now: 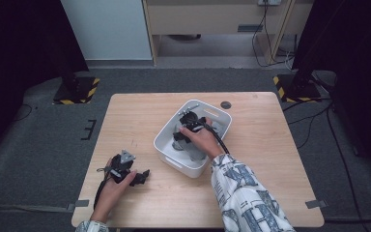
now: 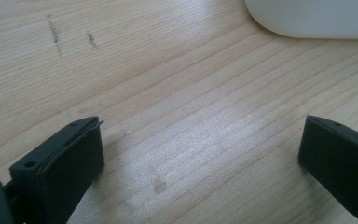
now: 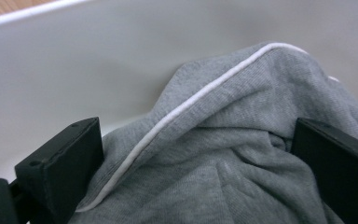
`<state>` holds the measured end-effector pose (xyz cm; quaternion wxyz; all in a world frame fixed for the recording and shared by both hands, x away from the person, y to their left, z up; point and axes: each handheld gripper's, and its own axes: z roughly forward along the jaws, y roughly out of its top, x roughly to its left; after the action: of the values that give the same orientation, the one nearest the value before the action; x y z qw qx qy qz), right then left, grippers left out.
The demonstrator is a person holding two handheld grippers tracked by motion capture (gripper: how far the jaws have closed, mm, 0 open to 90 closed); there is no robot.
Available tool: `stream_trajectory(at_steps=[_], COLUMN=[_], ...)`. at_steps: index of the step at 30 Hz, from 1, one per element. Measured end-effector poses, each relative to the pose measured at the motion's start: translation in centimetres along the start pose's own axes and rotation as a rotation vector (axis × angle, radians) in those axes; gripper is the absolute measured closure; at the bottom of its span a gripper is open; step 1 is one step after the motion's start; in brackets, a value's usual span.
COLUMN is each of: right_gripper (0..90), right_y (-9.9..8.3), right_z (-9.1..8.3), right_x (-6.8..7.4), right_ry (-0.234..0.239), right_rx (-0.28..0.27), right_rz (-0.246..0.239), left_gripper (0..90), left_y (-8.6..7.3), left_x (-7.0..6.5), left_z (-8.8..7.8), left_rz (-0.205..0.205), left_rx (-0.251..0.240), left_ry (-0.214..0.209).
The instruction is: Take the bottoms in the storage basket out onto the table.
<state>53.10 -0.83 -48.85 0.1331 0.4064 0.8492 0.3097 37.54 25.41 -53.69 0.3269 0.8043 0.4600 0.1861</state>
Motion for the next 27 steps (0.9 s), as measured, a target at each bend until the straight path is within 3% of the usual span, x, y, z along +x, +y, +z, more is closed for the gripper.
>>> stream_trajectory(at_steps=[4,12,19,27], right_gripper=[2.5,1.1,0.3,0.3], right_y=[-0.1,-0.3,-0.7,-0.9], right_z=[0.4,0.8,1.5,1.5], right_x=[0.1,0.1,0.4,0.5], right_ry=[-0.017,-0.029,-0.069,-0.068], right_rx=[0.022,0.028,0.022,0.015], right_rz=[-0.003,-0.015,-0.035,-0.04], left_gripper=[0.0,0.0,0.0,0.0], left_y=[0.0,0.0,0.0,0.0], left_x=[0.0,0.0,0.0,0.0], left_z=[0.0,0.0,0.0,0.0], left_rz=[0.0,0.001,0.0,0.0], left_rx=[0.0,0.001,0.0,0.0], left_ry=[0.0,0.001,0.001,0.001])
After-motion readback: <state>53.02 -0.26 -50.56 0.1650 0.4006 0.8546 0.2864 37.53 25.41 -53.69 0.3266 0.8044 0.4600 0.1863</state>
